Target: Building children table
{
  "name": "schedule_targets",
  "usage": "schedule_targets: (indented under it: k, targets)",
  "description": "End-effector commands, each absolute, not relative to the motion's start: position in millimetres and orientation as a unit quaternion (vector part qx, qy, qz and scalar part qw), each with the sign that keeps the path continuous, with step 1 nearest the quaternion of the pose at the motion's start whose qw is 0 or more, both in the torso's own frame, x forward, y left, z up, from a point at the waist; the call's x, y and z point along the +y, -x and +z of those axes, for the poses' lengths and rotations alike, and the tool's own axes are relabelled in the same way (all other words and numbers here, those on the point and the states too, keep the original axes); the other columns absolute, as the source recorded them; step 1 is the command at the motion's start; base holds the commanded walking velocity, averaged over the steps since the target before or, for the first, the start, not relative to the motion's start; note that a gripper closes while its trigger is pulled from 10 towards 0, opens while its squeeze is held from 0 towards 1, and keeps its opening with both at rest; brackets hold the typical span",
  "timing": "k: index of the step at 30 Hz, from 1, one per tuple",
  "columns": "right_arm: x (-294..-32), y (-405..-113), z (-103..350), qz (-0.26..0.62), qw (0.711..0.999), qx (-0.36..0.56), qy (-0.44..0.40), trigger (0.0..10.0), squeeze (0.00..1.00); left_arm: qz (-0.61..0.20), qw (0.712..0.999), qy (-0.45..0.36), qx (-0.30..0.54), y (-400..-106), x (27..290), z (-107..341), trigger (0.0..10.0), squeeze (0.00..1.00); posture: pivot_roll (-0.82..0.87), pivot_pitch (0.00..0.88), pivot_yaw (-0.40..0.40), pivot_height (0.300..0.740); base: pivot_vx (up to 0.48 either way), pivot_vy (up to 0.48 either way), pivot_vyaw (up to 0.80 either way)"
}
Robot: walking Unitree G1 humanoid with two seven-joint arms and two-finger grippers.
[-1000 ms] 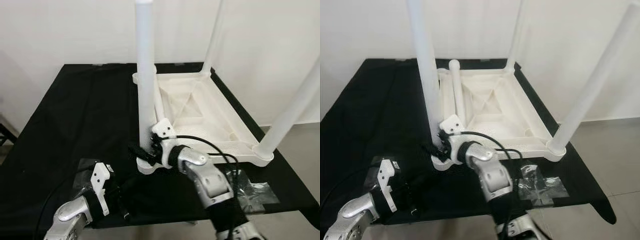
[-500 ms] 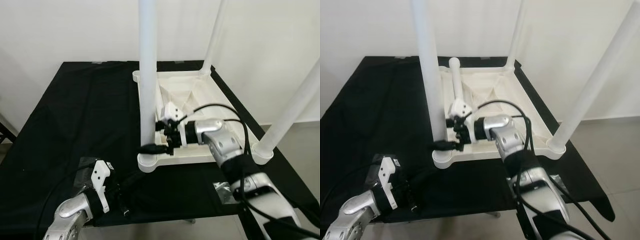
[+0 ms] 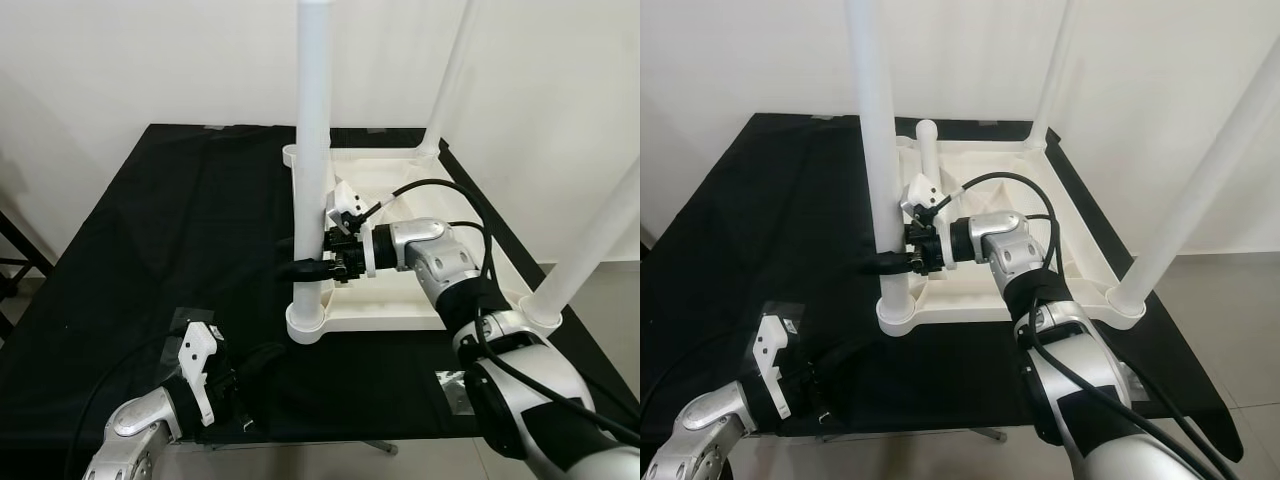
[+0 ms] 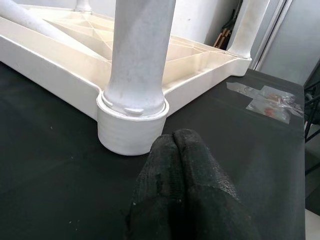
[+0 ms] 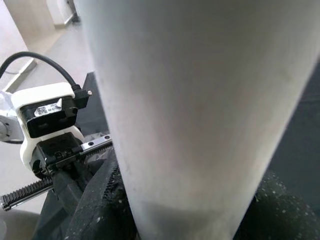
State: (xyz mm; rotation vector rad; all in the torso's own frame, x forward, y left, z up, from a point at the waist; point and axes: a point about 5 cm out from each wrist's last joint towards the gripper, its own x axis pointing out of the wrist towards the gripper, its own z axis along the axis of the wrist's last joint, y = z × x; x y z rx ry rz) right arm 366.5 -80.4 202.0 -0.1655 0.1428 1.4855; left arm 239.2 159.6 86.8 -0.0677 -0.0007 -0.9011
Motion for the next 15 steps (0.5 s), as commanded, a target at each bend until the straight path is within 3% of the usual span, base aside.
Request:
schedule_targets:
  k: [1,3,4,7,8,9,10,12,14,15]
  targets:
    - [-82,-362,182,0.676,0.729,0.091,0.057,0.0,0.00,-0.434,0.900,0.021,0.004,-235,161,85,10.0,0.00,0.08,0.018,-0.056,0.740,0.000,0.000,0.00]
    - [-82,-362,182,0.676,0.729,0.091,0.057,0.0,0.00,-0.434,0.900,0.021,0.004,-235,161,85,10.0,0.00,0.08,0.018,-0.056,0.740,0.000,0.000,0.00]
    - [-86,-362,175,0.657,0.746,0.091,0.056,0.0,0.00,-0.435,0.900,0.020,0.004,-234,161,85,10.0,0.00,0.08,0.026,-0.056,0.740,0.000,0.000,0.00]
    - [-97,-364,131,0.448,0.880,0.148,0.053,0.0,0.00,-0.436,0.899,0.020,0.000,-229,159,87,10.0,0.00,0.05,0.056,-0.065,0.740,0.000,0.000,0.00]
    - [-97,-364,131,0.448,0.880,0.148,0.053,0.0,0.00,-0.436,0.899,0.020,0.000,-229,159,87,10.0,0.00,0.05,0.056,-0.065,0.740,0.000,0.000,0.00]
    - [-96,-354,112,0.336,0.927,0.163,0.046,0.0,0.00,-0.437,0.899,0.021,0.000,-228,159,88,10.0,0.00,0.04,0.064,-0.058,0.740,0.000,0.000,0.00]
    - [-96,-354,112,0.336,0.927,0.163,0.046,0.0,0.00,-0.437,0.899,0.021,0.000,-228,159,88,10.0,0.00,0.04,0.064,-0.058,0.740,0.000,0.000,0.00]
    - [-68,-304,96,0.294,0.939,0.180,0.010,0.0,0.00,-0.441,0.897,0.023,0.001,-228,160,89,10.0,0.00,0.01,0.077,-0.028,0.740,0.000,0.000,0.00]
    - [-68,-304,96,0.294,0.939,0.180,0.010,0.0,0.00,-0.441,0.897,0.023,0.001,-228,160,89,10.0,0.00,0.01,0.077,-0.028,0.740,0.000,0.000,0.00]
    - [-59,-288,99,0.303,0.936,0.176,0.005,0.0,0.00,-0.443,0.896,0.023,0.002,-228,161,89,10.0,0.00,0.01,0.077,-0.028,0.740,0.000,0.000,0.00]
